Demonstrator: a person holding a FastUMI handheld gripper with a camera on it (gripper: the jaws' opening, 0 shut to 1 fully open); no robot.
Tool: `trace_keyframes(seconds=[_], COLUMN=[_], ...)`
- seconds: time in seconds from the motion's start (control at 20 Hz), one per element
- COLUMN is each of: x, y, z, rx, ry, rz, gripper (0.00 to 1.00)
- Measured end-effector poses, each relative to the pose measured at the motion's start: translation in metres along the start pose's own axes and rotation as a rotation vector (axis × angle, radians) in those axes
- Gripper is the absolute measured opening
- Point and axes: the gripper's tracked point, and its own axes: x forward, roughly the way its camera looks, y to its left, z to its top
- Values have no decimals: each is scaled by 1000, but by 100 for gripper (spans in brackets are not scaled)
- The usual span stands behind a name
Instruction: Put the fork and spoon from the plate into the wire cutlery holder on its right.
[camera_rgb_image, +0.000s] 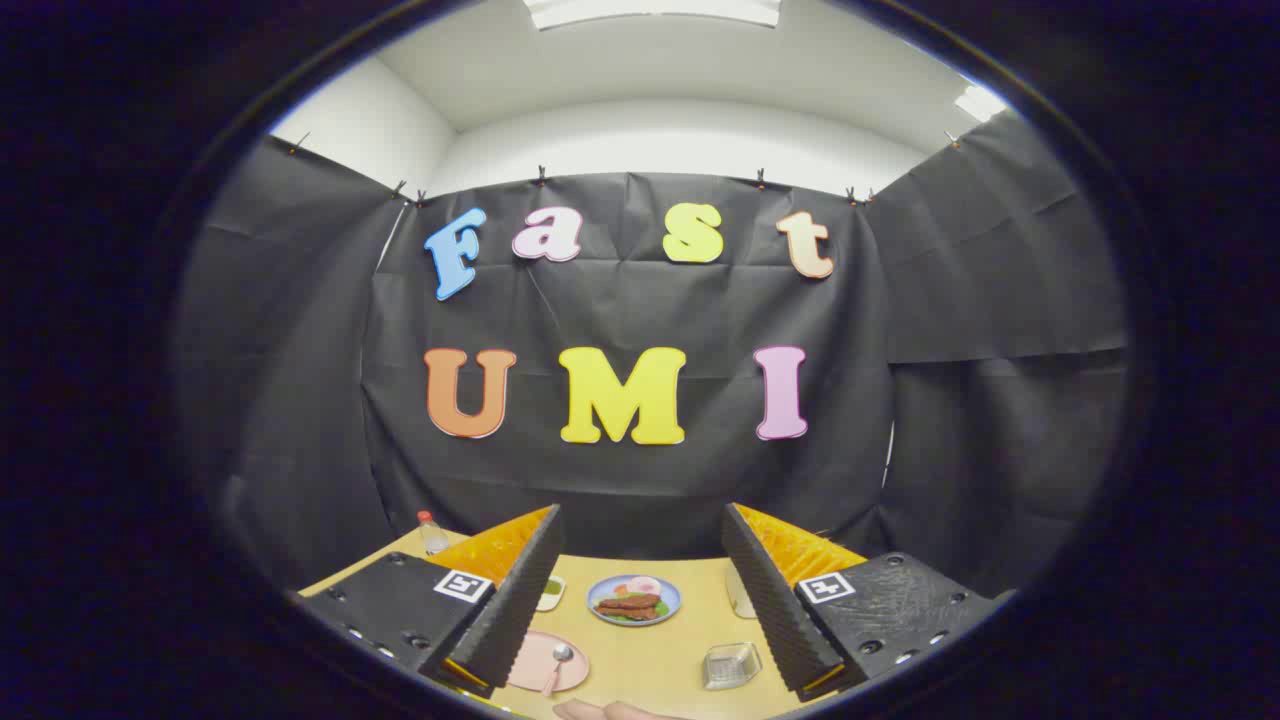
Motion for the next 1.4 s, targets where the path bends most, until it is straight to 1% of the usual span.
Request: trace_keyframes(seconds=[0.2, 0.45, 0.6, 0.7, 0.9, 1.25, 1.4], x=[0, 11, 20, 30, 49, 77, 85], y=[2, 9, 19, 32, 56, 101, 115], z=[-9, -35, -54, -76, -142, -282, -338], rx=[-14, 3, -5, -12, -30, -54, -62], ry=[24, 82, 120, 154, 253, 503, 613], rz=[-24, -39, -30, -9, 19, 68, 72], gripper=[95, 95, 95, 95, 95, 96, 96])
